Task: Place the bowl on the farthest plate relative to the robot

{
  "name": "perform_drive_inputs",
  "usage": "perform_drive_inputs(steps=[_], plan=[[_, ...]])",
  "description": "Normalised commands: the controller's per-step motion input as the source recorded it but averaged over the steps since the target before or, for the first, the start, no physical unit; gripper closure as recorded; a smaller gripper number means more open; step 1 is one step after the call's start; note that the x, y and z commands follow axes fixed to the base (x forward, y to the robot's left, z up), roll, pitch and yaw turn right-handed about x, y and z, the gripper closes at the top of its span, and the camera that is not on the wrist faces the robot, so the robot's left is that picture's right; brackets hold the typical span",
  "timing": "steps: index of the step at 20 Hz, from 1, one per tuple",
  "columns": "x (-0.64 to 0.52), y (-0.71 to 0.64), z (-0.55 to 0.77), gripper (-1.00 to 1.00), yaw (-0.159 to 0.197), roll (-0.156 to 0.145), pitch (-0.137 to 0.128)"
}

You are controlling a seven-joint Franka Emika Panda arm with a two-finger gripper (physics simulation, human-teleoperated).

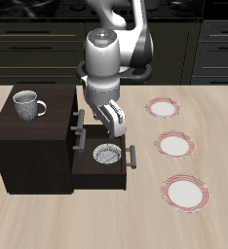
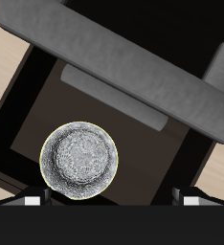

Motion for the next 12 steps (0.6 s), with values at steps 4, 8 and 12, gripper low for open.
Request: perform_drive_inputs(steps=[4,8,12], plan=[[0.08,0.16,-0.20,-1.00,-0.015,0.031,-0.013],[0.09,0.02,-0.03,-1.00,-0.033,0.018,-0.061],[0.15,-0.17,-0.16,-1.00,-0.090,-0.007,-0.014]])
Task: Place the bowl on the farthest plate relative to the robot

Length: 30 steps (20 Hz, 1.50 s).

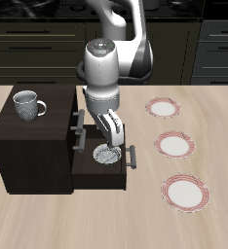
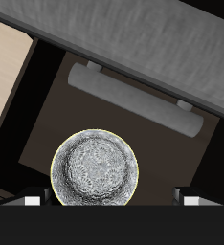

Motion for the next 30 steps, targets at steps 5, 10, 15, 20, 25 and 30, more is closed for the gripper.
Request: perform_drive_inputs(steps=[5,10,15,20,25,30], plan=[[0.10,-0.16,-0.29,-1.00,-0.053,-0.021,0.018],[-0.08,0.05,-0.37,-1.00,-0.023,-0.008,0.025],[-0.20,-0.07,-0.61,-1.00,-0.073,-0.004,0.053],[-0.03,-0.12,-0.54,-1.00,-0.077,0.026,0.066],[0.02,-0.05,-0.47,1.00,-0.027,0.023,0.085],[0.00,-0.09,0.02,1.00,0.009,-0.005,0.004]])
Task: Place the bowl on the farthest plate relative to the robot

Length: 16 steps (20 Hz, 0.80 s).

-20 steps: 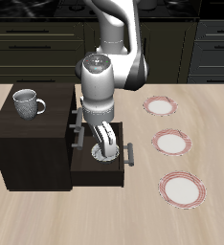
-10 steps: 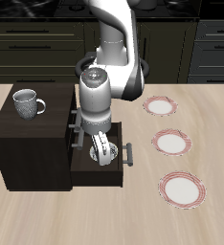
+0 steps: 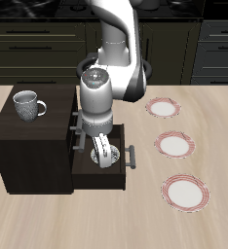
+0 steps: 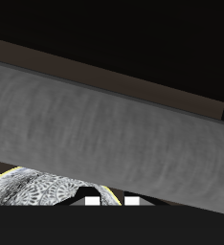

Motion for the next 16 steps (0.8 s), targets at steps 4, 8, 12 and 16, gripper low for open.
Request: perform_drive_inputs(steps=[4,8,12,16], plan=[[0.01,0.04,0.10,1.00,0.015,0.017,-0.014],[-0.02,0.18,0.14,1.00,0.037,0.033,-0.013],[-0.07,0.19,0.43,1.00,0.082,0.033,-0.069],[-0.12,0.12,0.47,1.00,0.090,0.026,-0.063]])
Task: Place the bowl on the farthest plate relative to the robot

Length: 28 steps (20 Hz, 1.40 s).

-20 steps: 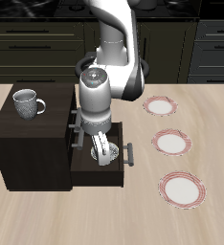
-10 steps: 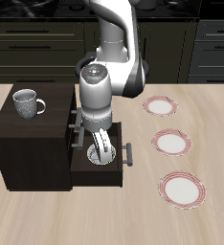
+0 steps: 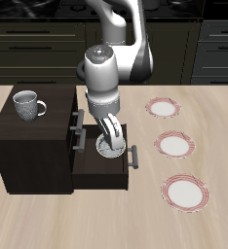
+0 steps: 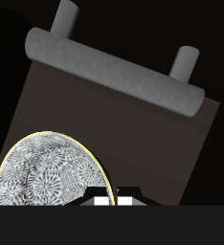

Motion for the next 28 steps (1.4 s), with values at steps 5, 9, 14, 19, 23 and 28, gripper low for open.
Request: perform_drive_inputs(steps=[5,9,14,19,23,28], plan=[[-0.11,0.06,0.47,1.00,0.068,0.022,-0.068],[-0.13,0.15,0.52,1.00,0.087,0.036,-0.059],[-0.09,0.26,0.29,1.00,0.127,0.059,-0.013],[0.09,0.46,0.15,1.00,0.267,0.080,0.058],[0.27,0.55,0.11,1.00,0.380,0.022,0.108],[0.24,0.47,0.18,1.00,0.345,0.006,0.056]])
